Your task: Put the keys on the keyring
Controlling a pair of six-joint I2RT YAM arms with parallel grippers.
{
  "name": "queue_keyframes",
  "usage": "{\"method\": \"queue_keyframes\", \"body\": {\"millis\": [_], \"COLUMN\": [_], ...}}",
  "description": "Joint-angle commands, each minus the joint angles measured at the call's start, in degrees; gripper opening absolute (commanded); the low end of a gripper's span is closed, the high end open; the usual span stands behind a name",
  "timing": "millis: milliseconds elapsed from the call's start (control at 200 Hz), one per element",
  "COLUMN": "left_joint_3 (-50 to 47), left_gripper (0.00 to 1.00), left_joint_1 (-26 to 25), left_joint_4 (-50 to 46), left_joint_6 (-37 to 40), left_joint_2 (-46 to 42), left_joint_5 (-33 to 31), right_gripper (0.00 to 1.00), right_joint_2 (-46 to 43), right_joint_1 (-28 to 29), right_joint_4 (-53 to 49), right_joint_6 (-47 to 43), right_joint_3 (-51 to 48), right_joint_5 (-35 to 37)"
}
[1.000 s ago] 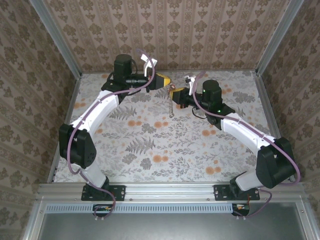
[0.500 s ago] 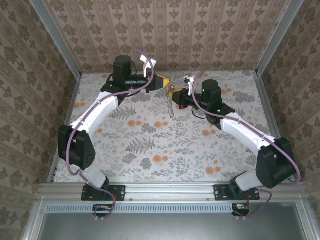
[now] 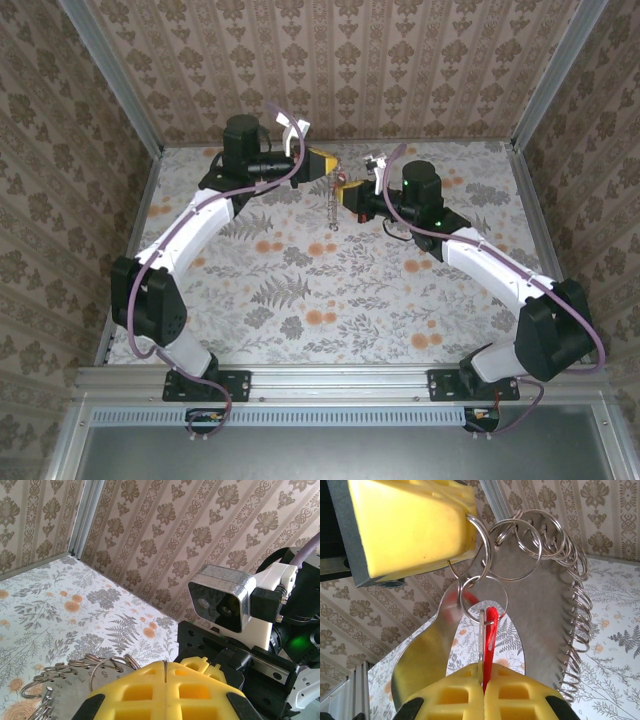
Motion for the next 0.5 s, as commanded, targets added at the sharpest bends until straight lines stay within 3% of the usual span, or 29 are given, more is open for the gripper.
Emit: {"method": "queue_keyframes", "body": {"millis": [0,495], "left_joint_3": [-0.30,-5.40], "left_gripper": [0.00,0.00], "left_joint_1": [-0.18,-0.18], "left_joint_4": [5.25,12.75], "left_joint_6": [-1.60,-6.34], "left_joint_2": [-2.59,-3.48], "left_joint_5": [-0.48,-2.52], "right_gripper": [0.00,0.00], "right_joint_2": [-1.16,3.89], "right_joint_1": [1.05,3.38], "right_joint_4": [-2.22,-3.24], "right_joint_6": [-0.83,-0.76], "right_joint_3": [-0.23,5.27], "right_joint_5": [-2.13,-1.92]}}
